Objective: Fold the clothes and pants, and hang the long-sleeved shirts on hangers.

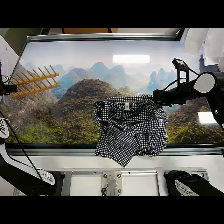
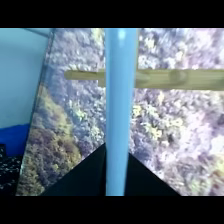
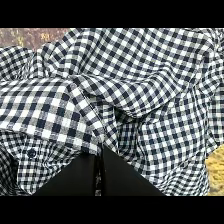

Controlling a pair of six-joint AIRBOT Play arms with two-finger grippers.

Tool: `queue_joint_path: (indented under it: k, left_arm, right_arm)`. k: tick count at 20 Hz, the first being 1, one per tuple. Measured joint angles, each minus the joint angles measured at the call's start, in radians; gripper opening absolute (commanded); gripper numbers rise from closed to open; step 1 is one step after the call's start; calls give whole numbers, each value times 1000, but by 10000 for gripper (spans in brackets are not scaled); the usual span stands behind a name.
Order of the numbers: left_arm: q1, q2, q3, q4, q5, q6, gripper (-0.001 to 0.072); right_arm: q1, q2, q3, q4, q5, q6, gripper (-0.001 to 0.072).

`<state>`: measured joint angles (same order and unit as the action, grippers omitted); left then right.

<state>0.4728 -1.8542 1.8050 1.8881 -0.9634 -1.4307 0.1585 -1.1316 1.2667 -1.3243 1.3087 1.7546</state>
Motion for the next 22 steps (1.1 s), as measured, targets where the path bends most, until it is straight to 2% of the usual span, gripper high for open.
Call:
queue_joint_path:
  k: [4,6,8,9,12,13,16,22]
  left_arm:
    - [-68,143,0,-3,-69,12,16]
    - [-113,220,0,-38,-116,67,16]
    - [-157,296,0,-162,-186,206,16]
    - [-177,332,0,-248,-238,303,16]
    - [-225,408,0,-525,-450,599,16]
    - [-240,423,1,-597,-522,664,16]
    - [-285,450,-9,-713,-709,784,15]
    - [-402,568,-270,-781,-835,991,14]
  right_arm:
    - [0,0,0,0,0,0,23]
    - [0,0,0,0,0,0,23]
    - [0,0,0,0,0,0,23]
    - [0,0,0,0,0,0,23]
    - [0,0,0,0,0,0,22]
    - [0,0,0,0,0,0,23]
    - [0,0,0,0,0,0,23]
    - [0,0,0,0,0,0,22]
